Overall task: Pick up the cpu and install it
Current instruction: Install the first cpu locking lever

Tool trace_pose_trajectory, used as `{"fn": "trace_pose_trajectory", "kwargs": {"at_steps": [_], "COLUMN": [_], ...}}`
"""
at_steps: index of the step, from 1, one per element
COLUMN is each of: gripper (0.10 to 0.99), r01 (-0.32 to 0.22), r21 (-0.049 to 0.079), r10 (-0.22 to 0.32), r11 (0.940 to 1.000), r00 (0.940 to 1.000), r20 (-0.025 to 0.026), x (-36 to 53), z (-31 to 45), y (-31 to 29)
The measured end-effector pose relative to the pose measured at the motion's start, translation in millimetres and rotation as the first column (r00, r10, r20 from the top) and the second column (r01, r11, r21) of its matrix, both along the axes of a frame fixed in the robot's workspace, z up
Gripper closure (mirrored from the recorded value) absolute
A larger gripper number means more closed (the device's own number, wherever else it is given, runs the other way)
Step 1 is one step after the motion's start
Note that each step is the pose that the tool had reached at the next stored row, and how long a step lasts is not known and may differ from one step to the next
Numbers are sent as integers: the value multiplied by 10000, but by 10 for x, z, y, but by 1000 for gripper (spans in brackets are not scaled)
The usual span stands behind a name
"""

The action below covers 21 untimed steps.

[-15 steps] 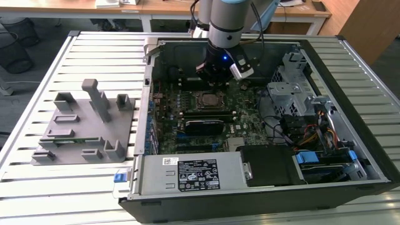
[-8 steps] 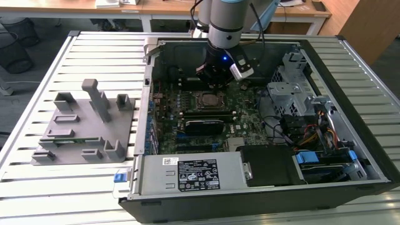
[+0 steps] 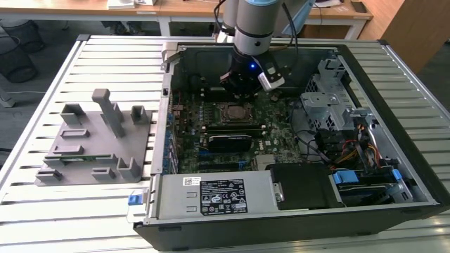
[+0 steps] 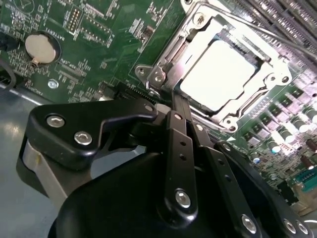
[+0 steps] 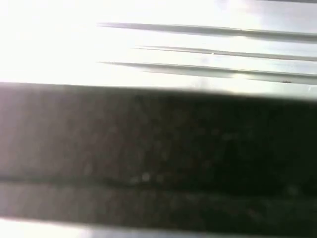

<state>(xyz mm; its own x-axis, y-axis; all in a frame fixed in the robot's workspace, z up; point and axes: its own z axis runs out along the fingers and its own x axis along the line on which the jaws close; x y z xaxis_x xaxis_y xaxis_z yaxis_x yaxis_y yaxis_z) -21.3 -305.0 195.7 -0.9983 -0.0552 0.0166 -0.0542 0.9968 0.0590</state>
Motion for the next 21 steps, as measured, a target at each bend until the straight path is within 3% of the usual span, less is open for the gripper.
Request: {"fn": "trace_pose_trajectory", "kwargs": {"at_steps": [4,7,12,21], "gripper": [980,980,980,980], "r01": [-13,-16,-20,-20], "r21": [227,327,335,336], "r10": [13,16,19,20], "r11": [9997,9995,9994,9994], "r00": [10000,10000,10000,10000], "r20": [9,10,5,5], "x": [3,3,2,2], "z": [-5,10,97,102], "y": [6,8,6,-21]}}
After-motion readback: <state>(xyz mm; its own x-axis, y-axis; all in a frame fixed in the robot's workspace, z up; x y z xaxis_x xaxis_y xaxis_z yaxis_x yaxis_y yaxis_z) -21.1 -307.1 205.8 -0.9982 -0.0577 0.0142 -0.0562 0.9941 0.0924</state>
